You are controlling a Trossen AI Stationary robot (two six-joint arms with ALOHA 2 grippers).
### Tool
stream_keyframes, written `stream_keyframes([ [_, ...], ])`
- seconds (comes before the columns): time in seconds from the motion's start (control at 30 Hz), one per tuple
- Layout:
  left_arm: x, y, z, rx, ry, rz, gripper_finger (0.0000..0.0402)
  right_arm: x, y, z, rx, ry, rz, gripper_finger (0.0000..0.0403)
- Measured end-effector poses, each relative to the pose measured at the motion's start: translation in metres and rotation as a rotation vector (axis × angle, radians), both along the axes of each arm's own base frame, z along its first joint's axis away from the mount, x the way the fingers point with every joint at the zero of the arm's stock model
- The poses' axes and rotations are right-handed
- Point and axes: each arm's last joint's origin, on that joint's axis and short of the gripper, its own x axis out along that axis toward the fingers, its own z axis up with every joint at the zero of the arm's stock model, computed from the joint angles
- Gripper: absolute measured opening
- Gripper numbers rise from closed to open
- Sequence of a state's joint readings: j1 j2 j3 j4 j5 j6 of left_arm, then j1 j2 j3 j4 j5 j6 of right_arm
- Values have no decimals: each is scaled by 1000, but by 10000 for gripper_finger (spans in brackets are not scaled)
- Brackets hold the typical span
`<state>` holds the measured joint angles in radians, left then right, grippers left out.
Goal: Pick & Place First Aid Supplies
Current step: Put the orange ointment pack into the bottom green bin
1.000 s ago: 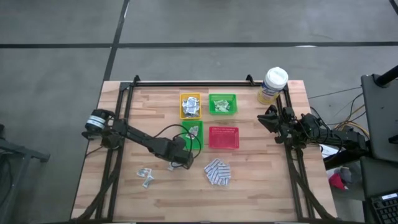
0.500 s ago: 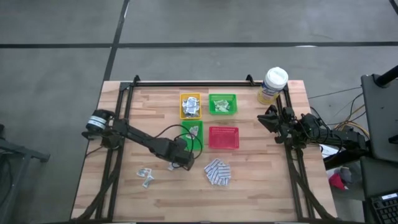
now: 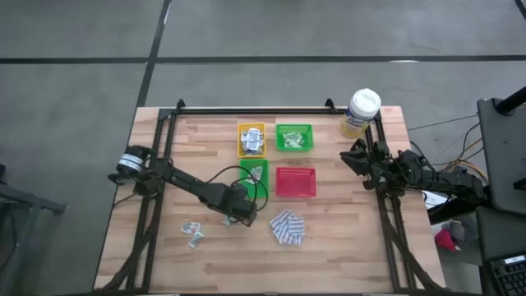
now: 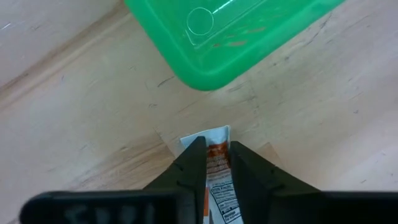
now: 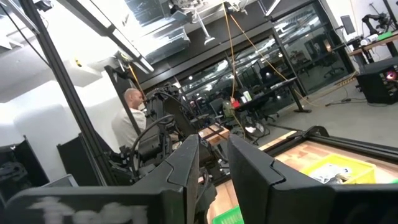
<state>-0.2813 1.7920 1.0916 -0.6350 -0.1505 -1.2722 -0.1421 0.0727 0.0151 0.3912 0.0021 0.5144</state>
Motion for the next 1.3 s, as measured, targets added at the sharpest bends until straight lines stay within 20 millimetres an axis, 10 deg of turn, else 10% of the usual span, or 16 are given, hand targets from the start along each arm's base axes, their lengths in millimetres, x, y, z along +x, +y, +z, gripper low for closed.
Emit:
stream_keyframes([
  [1.03,-13,5,31,134,-20,-143,3,1,0,-2,10,21,3,75],
  [1.3,-19,8,68,177,-146,-170,2,1,0,-3,8,26,1,70],
])
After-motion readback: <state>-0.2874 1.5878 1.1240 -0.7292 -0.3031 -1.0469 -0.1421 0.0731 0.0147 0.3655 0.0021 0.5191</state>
